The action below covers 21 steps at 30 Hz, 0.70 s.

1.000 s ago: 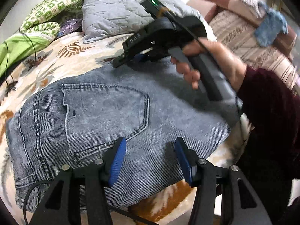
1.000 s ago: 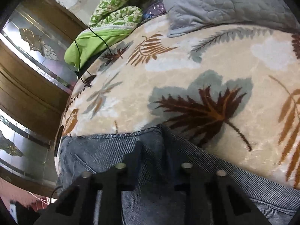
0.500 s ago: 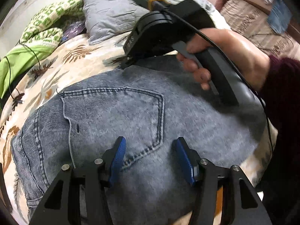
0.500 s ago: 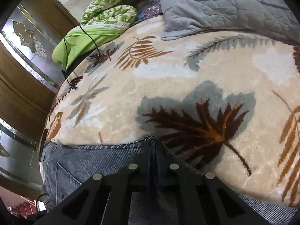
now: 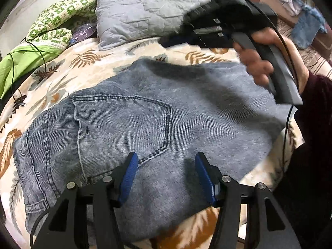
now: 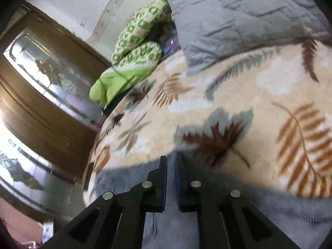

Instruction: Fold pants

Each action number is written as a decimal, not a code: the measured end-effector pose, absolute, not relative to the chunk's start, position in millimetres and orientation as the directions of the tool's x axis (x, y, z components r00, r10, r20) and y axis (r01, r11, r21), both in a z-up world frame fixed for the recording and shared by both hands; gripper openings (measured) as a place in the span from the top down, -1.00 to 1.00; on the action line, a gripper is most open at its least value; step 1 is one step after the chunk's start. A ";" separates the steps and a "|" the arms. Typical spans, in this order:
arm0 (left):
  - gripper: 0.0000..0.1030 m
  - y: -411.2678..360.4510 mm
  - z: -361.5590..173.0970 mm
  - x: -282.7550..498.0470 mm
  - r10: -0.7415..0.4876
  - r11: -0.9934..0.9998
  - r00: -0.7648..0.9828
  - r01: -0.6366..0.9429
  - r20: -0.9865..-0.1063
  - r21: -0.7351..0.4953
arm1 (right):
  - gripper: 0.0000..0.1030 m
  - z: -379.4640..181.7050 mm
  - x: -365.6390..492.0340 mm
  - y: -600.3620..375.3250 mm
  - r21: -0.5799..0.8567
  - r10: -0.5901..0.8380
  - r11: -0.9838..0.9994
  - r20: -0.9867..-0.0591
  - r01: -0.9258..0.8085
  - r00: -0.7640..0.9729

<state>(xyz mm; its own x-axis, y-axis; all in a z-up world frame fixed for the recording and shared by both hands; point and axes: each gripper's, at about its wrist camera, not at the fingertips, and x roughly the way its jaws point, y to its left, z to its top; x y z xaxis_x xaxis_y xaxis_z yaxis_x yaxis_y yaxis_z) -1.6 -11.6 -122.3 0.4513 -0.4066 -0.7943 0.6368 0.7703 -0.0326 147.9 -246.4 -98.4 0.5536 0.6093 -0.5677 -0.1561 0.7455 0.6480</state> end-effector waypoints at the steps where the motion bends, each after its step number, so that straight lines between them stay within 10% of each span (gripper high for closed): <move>1: -0.13 -10.1 -119.3 -3.9 -0.422 0.767 0.453 0.640 -0.785 -0.043 | 0.82 -99.2 140.3 -242.0 0.634 0.615 0.755 -0.593 -0.169 0.520; 10: -0.15 -25.0 -130.7 -11.4 -0.354 0.758 0.463 0.651 -0.813 0.040 | 0.88 -147.0 155.2 -223.0 0.549 0.506 0.835 -0.741 -0.037 0.442; 21: -0.16 -2.8 -106.3 -11.2 -0.404 0.783 0.519 0.622 -0.753 0.008 | 0.83 -124.9 152.4 -245.9 0.548 0.437 0.836 -0.654 -0.010 0.618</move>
